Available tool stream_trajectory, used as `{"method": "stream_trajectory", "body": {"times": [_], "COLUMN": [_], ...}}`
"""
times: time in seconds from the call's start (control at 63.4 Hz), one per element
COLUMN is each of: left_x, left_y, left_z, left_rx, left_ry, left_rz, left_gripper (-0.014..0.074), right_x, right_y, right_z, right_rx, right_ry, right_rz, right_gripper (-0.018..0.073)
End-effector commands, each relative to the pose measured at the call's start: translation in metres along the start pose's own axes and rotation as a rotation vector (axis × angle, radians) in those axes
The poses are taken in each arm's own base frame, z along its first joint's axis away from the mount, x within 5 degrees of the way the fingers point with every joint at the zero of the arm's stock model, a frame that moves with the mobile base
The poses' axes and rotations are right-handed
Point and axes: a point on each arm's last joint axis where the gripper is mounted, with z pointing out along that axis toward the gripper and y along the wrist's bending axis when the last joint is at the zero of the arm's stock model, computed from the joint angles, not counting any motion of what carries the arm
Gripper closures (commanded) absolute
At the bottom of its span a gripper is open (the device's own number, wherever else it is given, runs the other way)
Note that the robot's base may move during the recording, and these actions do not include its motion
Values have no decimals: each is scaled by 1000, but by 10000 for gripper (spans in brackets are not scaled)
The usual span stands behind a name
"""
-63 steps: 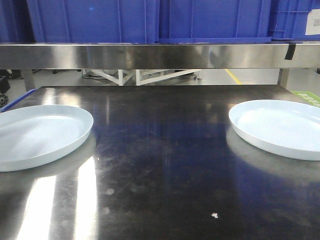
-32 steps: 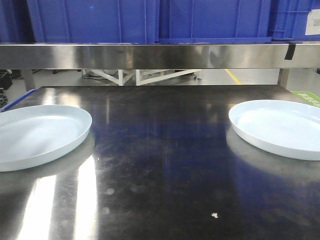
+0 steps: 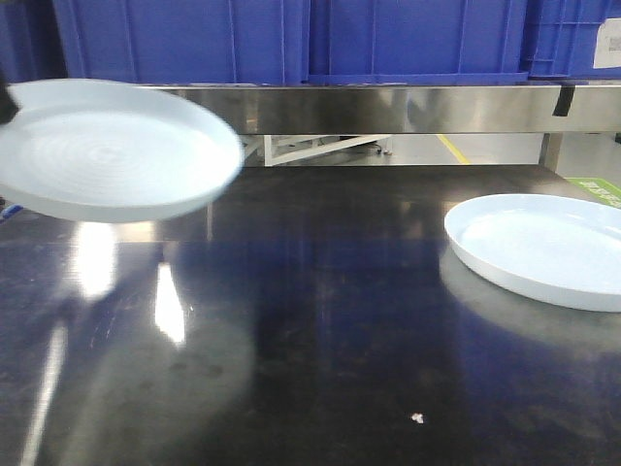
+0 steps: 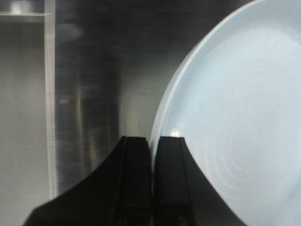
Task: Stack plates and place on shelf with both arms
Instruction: 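Grasp the white plate nearer the left gripper and lift it toward center, then lower the white plate onto the table center, open the left gripper, withdraw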
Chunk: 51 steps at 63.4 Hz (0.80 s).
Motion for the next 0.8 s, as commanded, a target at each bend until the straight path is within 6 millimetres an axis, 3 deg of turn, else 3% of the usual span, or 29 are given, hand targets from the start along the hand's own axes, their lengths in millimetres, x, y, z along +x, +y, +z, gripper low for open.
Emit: {"method": "stream_trajectory", "body": {"times": [0.0,0.189,0.347,0.568,0.789], "left_x": [4,26,41,56,55], "left_y": [-36,-99,-131,-141,-142], "left_z": [-21,-7,19,64,76], "left_rx": [82,174,202,178,173], "left_ry": [-45,5,48,180,173], "left_rz": [89,283,381,410,402], "left_gripper": [510,510,510,510,510], "right_x": [-15,-15,-15,-15,-15], "right_y": [0,0,0,0,0], "right_z": [-3,-3,-3,-3,-3], "right_rx": [-3,-3,-3,-3,-3], "right_ry": [-132,-132,-132,-132,-132], "right_rz": [-12,-12,-12,-12,-12], "right_gripper": [503,503,503,503,503]}}
